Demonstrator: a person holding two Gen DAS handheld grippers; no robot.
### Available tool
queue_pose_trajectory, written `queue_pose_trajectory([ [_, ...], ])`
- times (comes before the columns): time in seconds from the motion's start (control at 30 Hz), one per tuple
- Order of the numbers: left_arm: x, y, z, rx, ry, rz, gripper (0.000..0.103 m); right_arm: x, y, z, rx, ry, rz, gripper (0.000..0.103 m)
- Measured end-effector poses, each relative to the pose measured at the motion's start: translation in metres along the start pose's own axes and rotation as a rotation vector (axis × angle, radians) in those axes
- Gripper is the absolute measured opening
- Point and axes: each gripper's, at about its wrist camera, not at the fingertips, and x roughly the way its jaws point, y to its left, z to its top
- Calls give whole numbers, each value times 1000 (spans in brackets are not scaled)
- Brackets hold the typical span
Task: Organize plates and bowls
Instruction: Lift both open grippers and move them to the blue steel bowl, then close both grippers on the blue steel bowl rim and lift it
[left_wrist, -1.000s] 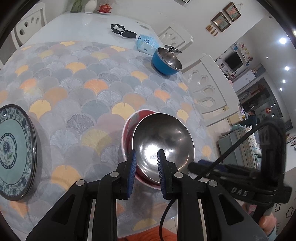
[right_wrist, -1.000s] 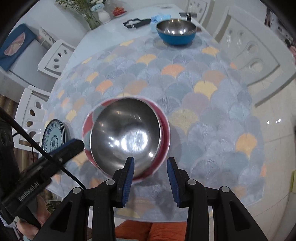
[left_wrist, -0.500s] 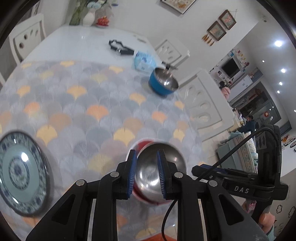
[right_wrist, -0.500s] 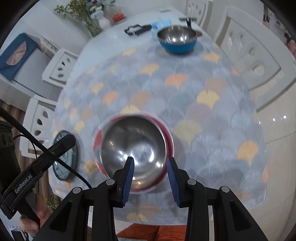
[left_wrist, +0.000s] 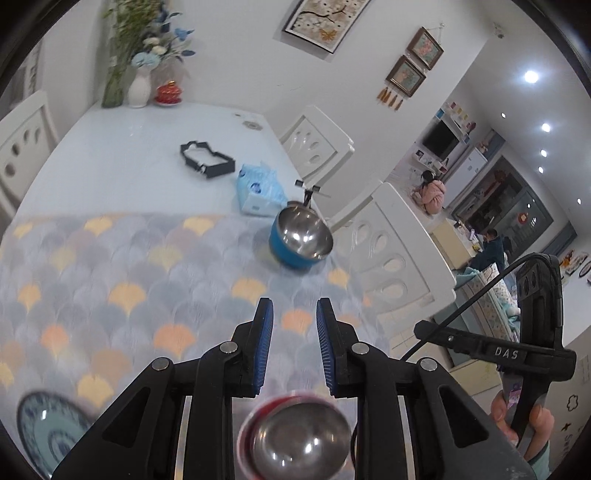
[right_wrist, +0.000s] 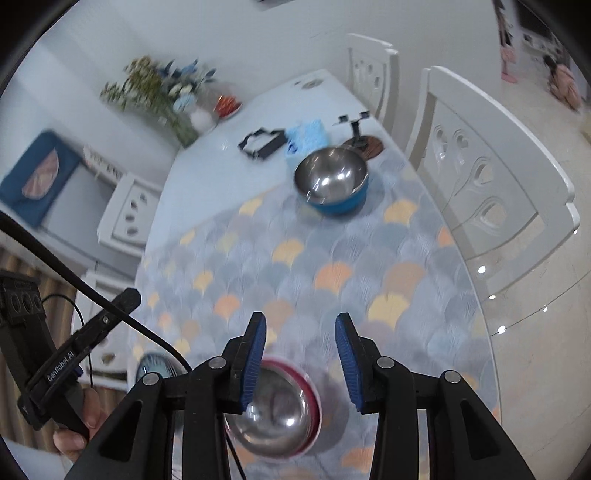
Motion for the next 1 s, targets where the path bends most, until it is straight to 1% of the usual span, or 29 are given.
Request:
queue_pose_trajectory([
  [0.03, 7, -1, 8, 5, 4, -1, 21, 1, -5, 8, 17, -7, 2, 44],
  [0.07, 14, -3, 16, 9, 9, -2, 23, 2, -11, 16, 33, -16, 4, 50],
  [0.1, 21, -3, 22, 13, 15, -2, 26, 4, -16, 25, 47, -25, 5, 53],
  [0.13, 28, -4, 29, 17, 23, -1, 34, 5, -19, 31, 56, -32, 5, 56],
  [0.17, 36, -4, 34, 17, 27, 2, 39, 8, -23, 39, 67, -37, 6, 56],
  [0.27, 63, -1, 52, 4, 48, 10, 46, 24, -35, 63, 91, -33, 11, 56],
  [0.33, 86, 3, 64, -13, 69, 9, 46, 37, -42, 77, 103, -26, 4, 56],
  [0.4, 103, 6, 69, -27, 84, 3, 46, 53, -51, 91, 118, -13, 1, 56],
  [0.57, 159, 12, 85, -54, 142, 4, 46, 91, -74, 120, 139, 15, -22, 56],
  [0.63, 176, 14, 88, -59, 158, -2, 43, 107, -81, 131, 141, 24, -32, 56],
  [0.7, 196, 17, 92, -58, 176, -6, 42, 120, -87, 138, 141, 32, -37, 56],
  [0.73, 206, 18, 92, -55, 188, -9, 36, 128, -90, 142, 140, 37, -39, 56],
  [0.9, 246, 27, 93, -64, 243, -5, 32, 171, -98, 154, 144, 84, -31, 56],
  [1.0, 264, 33, 92, -73, 265, -6, 31, 191, -98, 158, 129, 104, -30, 52],
])
